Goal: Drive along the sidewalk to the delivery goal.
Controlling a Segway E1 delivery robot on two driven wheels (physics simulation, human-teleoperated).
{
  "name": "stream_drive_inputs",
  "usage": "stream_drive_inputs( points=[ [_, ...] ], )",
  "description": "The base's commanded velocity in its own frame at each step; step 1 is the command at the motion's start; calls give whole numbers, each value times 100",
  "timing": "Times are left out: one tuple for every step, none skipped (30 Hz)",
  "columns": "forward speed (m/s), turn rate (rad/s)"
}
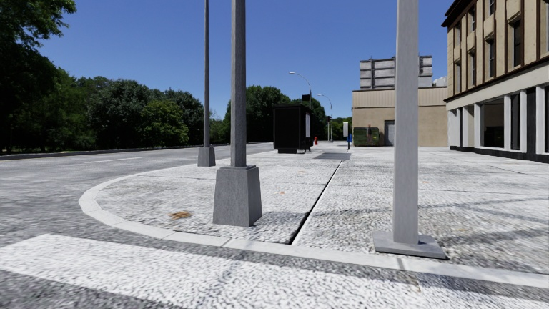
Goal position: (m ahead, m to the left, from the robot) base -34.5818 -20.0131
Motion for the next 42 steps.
stream_drive_inputs(
  points=[
    [0,0],
    [0,0],
    [0,0],
    [0,0],
    [0,0],
    [0,0],
    [0,0],
    [0,0],
    [0,0],
    [0,0],
    [0,0],
    [0,0],
    [0,0],
    [0,0],
    [0,0],
    [0,0],
    [0,0],
    [0,0],
    [0,0],
    [0,0],
    [0,0],
    [0,0],
    [0,0],
    [0,0],
    [0,0],
    [0,0],
    [0,0],
    [0,0],
    [0,0],
    [0,0],
    [0,-35],
    [0,-79],
    [0,-79],
    [0,-94],
    [0,-97],
    [0,-98],
    [0,-98],
    [0,-96],
    [0,-87],
    [0,-72],
    [0,-72],
    [0,-67]
  ],
)
